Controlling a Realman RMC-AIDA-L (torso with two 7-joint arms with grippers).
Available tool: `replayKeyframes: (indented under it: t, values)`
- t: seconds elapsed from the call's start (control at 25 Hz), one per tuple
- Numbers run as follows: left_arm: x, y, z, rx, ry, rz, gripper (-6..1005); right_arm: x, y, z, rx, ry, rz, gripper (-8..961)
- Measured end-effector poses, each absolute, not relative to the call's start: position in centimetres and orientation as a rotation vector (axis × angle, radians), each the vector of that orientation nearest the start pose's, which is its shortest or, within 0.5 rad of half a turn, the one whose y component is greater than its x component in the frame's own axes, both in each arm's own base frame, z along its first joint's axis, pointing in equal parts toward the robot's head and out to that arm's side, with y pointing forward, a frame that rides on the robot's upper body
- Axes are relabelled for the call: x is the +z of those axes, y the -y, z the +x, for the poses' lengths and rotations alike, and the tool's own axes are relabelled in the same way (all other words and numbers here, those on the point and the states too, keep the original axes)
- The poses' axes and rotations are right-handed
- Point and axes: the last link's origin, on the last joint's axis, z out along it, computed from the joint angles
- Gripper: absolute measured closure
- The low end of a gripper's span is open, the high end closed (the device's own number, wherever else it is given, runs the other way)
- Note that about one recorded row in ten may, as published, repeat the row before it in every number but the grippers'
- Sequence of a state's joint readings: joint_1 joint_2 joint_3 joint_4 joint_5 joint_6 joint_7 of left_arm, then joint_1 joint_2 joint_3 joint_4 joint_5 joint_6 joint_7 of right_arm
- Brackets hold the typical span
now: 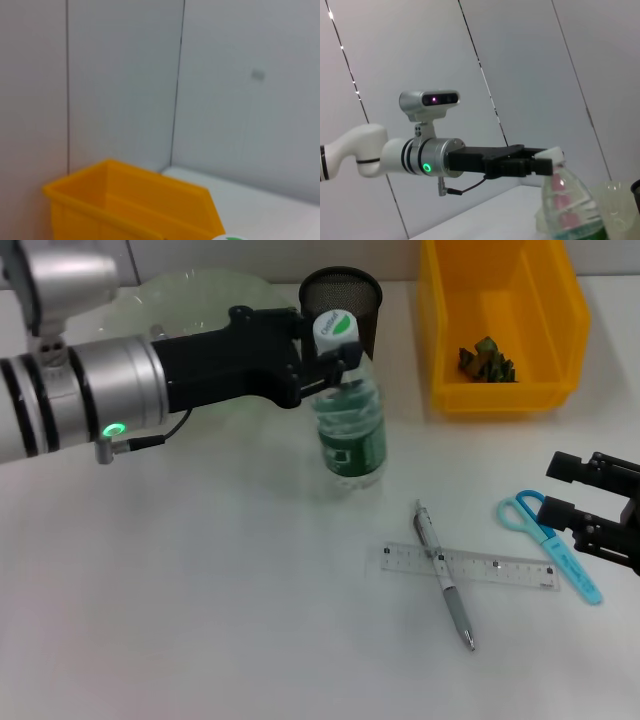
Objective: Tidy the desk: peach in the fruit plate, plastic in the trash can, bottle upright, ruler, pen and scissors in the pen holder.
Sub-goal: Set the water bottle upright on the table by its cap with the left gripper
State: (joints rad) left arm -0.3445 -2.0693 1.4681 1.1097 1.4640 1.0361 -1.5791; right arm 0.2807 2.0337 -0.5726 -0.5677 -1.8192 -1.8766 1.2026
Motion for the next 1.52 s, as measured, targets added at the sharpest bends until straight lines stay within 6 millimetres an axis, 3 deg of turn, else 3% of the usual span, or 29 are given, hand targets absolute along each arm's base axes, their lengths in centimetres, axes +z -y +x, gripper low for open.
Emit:
replayKeyframes:
  t: [0.36,0.44,0.72,1.04,1.52]
  values:
    - [-1.0,-33.9,-20.8,-1.051,0.373,-2.454,555,3.4,-24.3,30.5,1.125,-0.621,-2.535,324]
    - [-0.8,-32.8,-22.8,-1.133,0.323,-2.366,556,3.3,-24.4,30.4,1.129,-0.62,-2.535,324]
    - [-0.8,-31.2,-26.0,-1.154,0.35,-2.222,555,3.2,-24.9,30.0,1.164,-0.604,-2.513,325]
    - [-1.5,-30.3,-27.4,-1.111,0.369,-2.174,559,2.8,-25.6,29.3,1.2,-0.585,-2.511,325]
    - [-1.8,-30.3,-27.6,-1.077,0.338,-2.168,544,2.3,-25.8,28.8,1.221,-0.572,-2.514,326]
